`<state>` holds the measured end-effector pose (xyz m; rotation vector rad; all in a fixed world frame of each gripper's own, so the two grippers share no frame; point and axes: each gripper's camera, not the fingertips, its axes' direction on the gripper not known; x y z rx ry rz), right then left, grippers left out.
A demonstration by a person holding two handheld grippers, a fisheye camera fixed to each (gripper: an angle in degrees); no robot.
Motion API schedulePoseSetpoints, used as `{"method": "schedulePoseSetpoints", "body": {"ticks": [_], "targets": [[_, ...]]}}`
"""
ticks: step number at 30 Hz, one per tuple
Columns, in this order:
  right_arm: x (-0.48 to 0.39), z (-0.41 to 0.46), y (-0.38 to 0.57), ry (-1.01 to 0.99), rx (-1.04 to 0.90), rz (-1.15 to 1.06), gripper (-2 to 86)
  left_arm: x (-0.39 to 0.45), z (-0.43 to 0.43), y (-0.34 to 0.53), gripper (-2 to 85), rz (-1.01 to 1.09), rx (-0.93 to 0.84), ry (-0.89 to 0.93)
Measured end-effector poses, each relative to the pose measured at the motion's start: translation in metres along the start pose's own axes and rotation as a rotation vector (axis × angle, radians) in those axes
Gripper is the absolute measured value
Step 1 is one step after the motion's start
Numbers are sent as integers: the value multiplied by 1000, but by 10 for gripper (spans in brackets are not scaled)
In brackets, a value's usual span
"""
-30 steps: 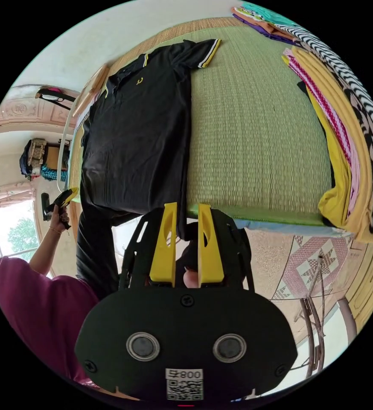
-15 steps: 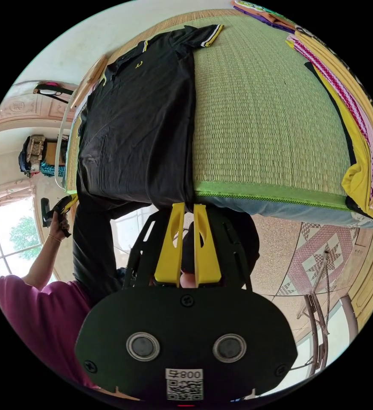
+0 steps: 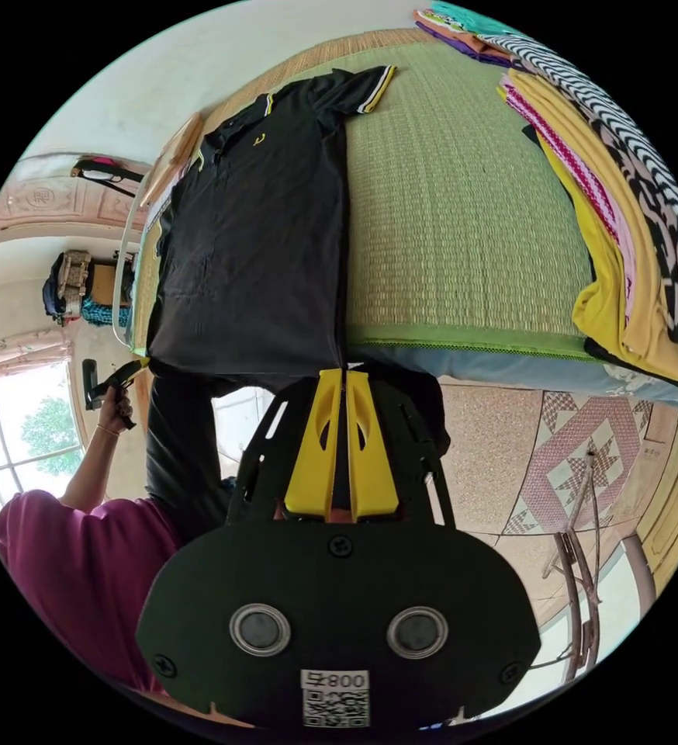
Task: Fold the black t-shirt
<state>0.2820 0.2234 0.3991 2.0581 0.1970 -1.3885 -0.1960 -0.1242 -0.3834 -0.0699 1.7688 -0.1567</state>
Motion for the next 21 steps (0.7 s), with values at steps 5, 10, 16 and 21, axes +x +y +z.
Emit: {"method": "schedulePoseSetpoints", "body": {"ticks": [5,10,16,21], "targets": [[18,26,-3,-46,-40,54,8,-9,54,-9,16,-81,-42,-4],[28,31,1,-64,-29,86,15,-6,77,-10,23,-123,-6,-27],[40,19,18,-58,50,116,37,2,89,-7,21,-165,119,-18],[11,6,-16,-7,187,7,65,56,136,-40,21,-45,127,38]]}}
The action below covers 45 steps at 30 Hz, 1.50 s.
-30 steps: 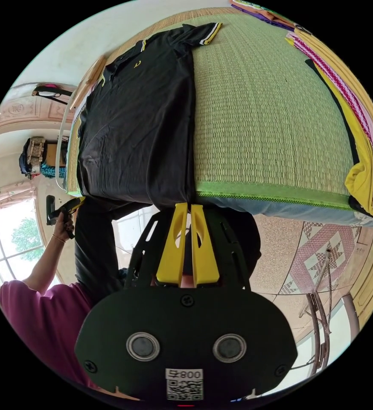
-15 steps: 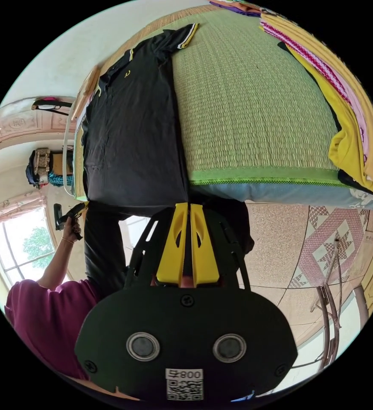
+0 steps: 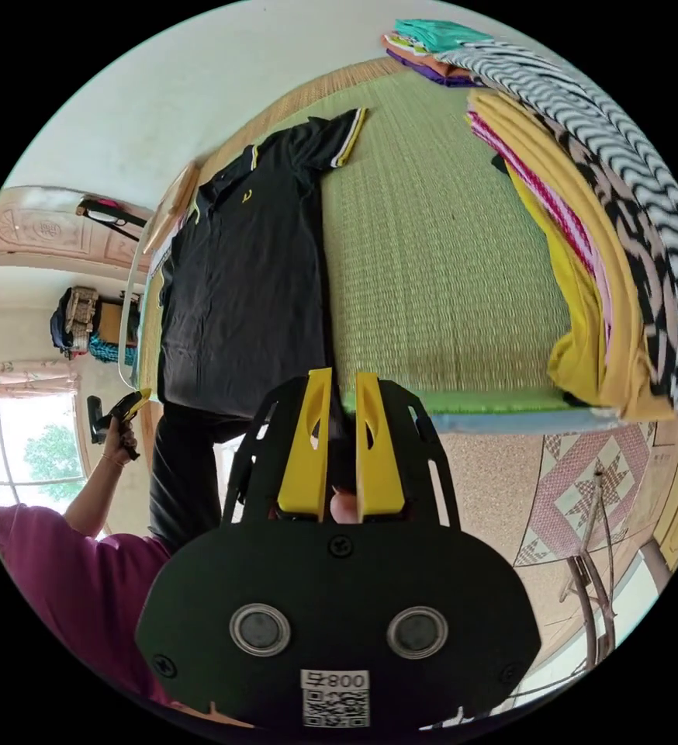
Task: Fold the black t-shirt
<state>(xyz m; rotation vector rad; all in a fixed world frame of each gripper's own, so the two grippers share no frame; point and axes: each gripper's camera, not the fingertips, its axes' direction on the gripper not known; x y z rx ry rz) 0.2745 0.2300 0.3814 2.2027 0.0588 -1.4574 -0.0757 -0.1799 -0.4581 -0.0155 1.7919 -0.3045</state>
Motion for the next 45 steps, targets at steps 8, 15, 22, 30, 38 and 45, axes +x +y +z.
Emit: {"method": "schedulePoseSetpoints", "body": {"ticks": [8,15,22,30,38,45], "targets": [[-17,25,-99,18,170,-101,80,171,174,-95,29,358,-170,105],[-1,46,-154,13,288,-115,82,311,328,-160,44,602,-259,150],[5,72,-162,35,319,-149,78,468,482,-204,70,895,-271,83],[28,78,-162,-52,311,-154,56,564,634,-225,84,1033,-298,-147],[68,84,-169,-226,302,-110,31,580,702,-213,52,1084,-218,-269],[78,91,-175,-258,286,-127,24,579,727,-213,92,1077,-259,-235]]}}
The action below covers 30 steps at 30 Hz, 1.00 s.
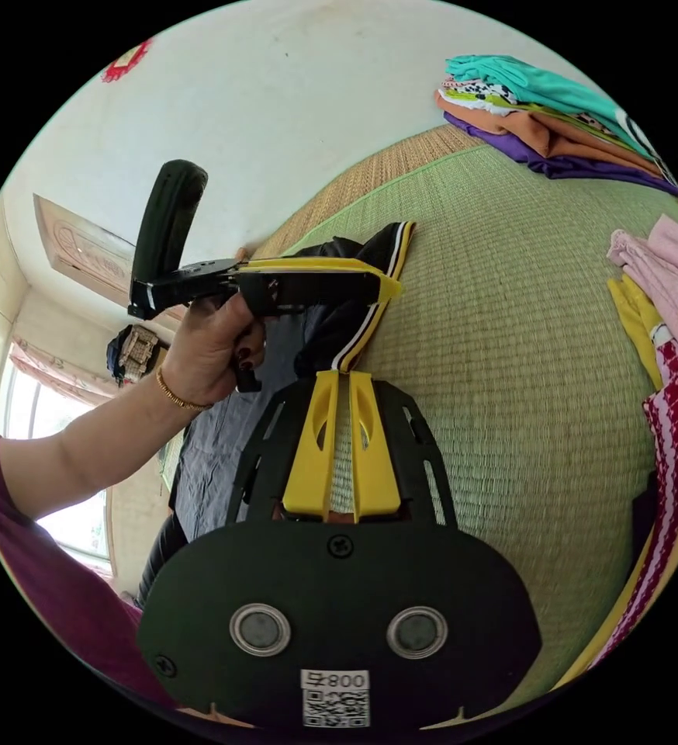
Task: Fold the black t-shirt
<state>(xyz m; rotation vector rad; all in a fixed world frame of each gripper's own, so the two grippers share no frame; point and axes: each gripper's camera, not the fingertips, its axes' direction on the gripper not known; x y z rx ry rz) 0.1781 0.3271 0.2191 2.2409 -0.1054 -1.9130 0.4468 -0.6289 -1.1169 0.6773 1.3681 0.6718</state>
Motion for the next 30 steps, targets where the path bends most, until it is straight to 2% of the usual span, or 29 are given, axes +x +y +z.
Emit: {"method": "schedulePoseSetpoints", "body": {"ticks": [4,6,12,20,26,30], "targets": [[5,3,-1,-13,-5,-6,23,14,20,-5,55,103,-31,-212],[8,4,-1,-17,-1,-5,22,8,24,-6,38,100,-21,-213],[15,1,-1,-60,40,-16,17,-41,17,9,14,-25,109,-63],[-10,-10,-6,-162,118,-160,2,-176,-23,107,11,-460,505,414],[-23,28,-15,-248,-4,-210,0,-244,-2,186,12,-686,573,483],[-24,36,-18,-183,-5,-204,-1,-277,13,224,18,-790,557,499]]}}
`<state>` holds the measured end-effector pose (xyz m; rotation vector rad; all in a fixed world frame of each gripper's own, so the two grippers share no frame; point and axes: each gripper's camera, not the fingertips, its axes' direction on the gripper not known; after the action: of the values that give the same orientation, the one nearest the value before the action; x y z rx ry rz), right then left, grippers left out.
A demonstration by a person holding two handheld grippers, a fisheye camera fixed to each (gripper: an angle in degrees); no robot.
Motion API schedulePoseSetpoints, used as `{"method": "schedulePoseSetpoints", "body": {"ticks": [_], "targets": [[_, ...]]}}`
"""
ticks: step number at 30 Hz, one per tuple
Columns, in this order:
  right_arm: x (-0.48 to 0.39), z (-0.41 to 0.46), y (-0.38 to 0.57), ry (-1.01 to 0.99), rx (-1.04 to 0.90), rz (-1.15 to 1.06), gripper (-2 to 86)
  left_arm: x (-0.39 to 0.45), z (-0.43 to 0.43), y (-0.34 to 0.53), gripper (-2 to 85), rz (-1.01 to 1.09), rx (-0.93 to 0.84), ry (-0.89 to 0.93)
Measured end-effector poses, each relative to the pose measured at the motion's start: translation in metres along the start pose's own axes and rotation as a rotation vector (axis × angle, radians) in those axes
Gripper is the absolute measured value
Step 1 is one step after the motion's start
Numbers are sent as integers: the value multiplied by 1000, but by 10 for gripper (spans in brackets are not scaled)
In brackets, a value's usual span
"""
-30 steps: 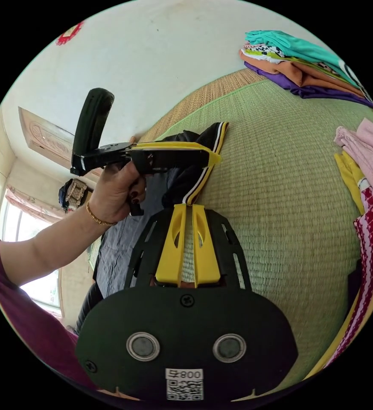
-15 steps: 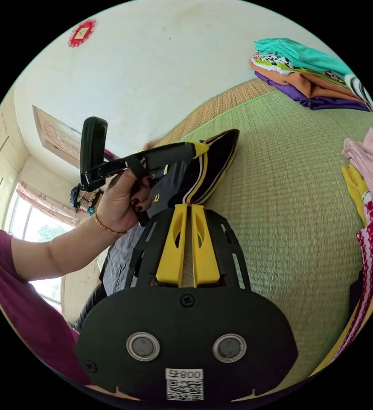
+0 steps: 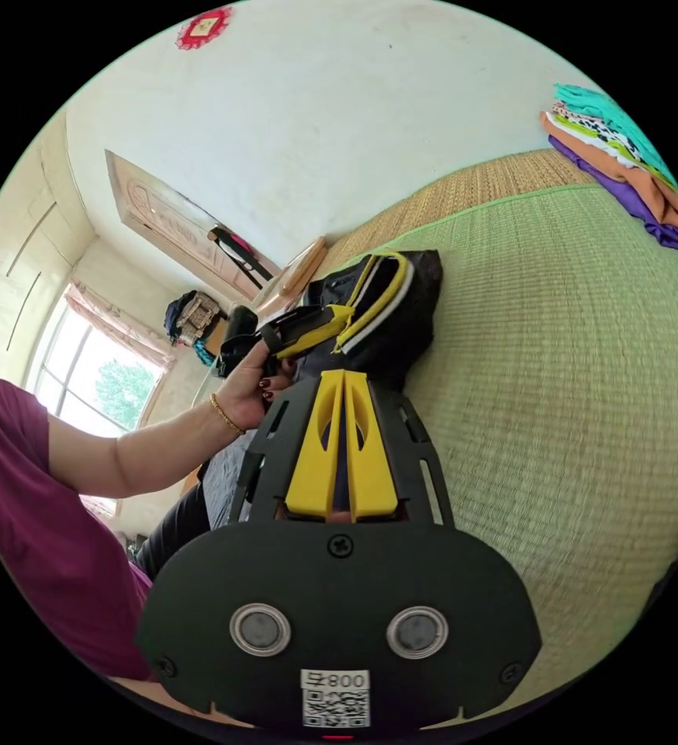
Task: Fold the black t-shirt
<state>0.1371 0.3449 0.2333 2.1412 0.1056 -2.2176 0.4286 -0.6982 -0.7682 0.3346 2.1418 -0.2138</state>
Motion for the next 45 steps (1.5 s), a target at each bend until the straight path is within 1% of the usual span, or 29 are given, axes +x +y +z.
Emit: {"method": "schedulePoseSetpoints", "body": {"ticks": [2,6,10,12,17,21,22,23,30,32,34,36,38,39,40,42,44,45], "targets": [[3,1,0,9,11,13,-1,-14,-10,0,22,-3,-3,-22],[0,11,-6,43,10,9,0,-13,-25,1,27,47,18,-57],[-9,29,-14,51,-32,-18,0,7,-30,0,28,156,24,-85],[-13,44,-19,83,-88,-28,0,18,-26,-3,27,220,13,-118],[-19,61,-27,180,-141,-37,0,46,29,-23,22,398,-144,-226],[-14,69,-33,178,-168,-16,1,52,81,-34,12,451,-259,-308],[-13,70,-34,176,-169,-14,1,49,103,-36,9,454,-331,-337],[-12,71,-36,174,-170,-10,1,51,108,-35,6,469,-302,-315],[-12,76,-45,176,-176,-10,1,71,128,-32,3,532,-356,-345],[-11,76,-47,167,-173,-4,0,83,116,-29,2,569,-298,-318],[-10,76,-49,163,-173,0,0,89,111,-30,2,584,-249,-361],[-10,78,-51,172,-176,-1,0,86,115,-35,2,560,-240,-394],[-10,79,-54,174,-181,-2,0,71,136,-42,2,524,-336,-429],[-9,79,-55,170,-180,0,0,70,133,-43,2,526,-311,-402],[-9,79,-55,167,-179,2,0,68,131,-45,2,496,-315,-382],[-6,79,-57,150,-177,10,0,72,127,-44,1,504,-316,-370],[-5,79,-59,145,-177,12,0,80,115,-40,1,531,-249,-398],[-6,79,-60,146,-177,10,0,79,114,-40,1,527,-247,-414]]}}
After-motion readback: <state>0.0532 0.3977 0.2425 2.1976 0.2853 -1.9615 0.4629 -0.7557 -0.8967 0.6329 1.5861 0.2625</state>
